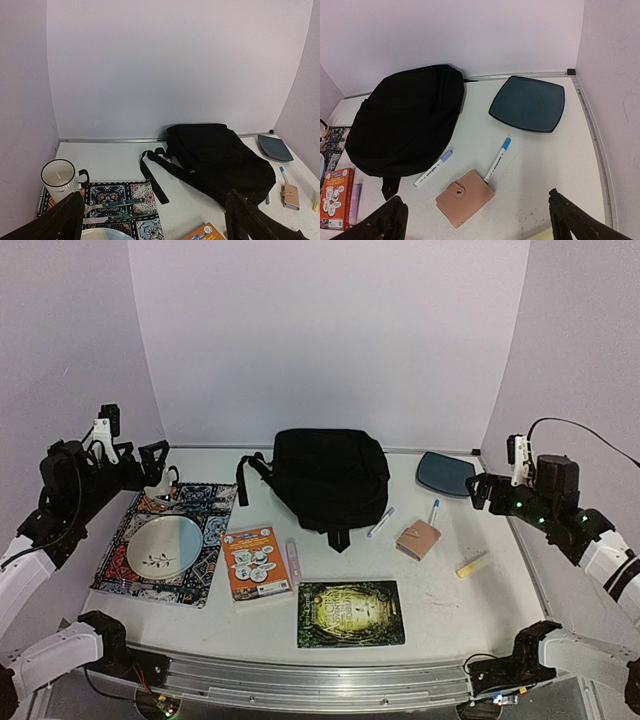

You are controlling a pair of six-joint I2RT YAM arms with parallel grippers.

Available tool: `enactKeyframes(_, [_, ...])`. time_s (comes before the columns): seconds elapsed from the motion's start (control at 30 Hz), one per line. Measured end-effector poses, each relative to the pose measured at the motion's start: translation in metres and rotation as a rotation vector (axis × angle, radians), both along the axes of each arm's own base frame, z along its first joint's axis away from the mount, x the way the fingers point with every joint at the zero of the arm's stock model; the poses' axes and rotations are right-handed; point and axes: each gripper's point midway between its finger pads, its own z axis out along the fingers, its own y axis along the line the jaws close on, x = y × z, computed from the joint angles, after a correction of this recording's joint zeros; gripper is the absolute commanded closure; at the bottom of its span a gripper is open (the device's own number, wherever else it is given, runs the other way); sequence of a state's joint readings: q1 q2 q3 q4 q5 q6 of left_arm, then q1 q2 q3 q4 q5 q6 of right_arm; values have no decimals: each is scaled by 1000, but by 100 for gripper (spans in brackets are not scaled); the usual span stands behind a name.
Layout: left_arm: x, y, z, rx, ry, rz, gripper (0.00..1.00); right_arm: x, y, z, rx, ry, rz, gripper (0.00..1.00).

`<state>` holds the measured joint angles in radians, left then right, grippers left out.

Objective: Pack the student bag
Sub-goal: Pick up the student bag from the corner of the board.

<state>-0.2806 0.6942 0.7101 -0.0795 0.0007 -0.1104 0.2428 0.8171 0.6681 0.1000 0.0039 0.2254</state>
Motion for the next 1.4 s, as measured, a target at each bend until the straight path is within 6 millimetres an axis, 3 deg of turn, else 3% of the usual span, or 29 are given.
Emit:
enactKeyframes(0.3, [12, -17, -19, -43, 87, -68, 1, 9, 16, -24, 4, 53, 78, 2])
enactKeyframes(0.57, [49, -57, -75, -110, 342, -190, 0, 17, 32, -34, 4, 72, 138, 2])
enactKeyframes(0.73, [71, -90, -105, -134, 476, -236, 0, 19, 45, -42, 5, 86, 173, 2])
enactKeyframes(0.93, [93, -143, -144, -141, 616, -284, 1, 25, 68, -70, -1, 152, 224, 2])
enactKeyframes(1.27, [157, -184, -217, -249, 791, -235, 19, 37, 99, -108, 13, 241, 280, 2])
enactKeyframes(1.4, [177, -200, -236, -305, 824, -241, 28, 44, 112, -110, 34, 247, 301, 2])
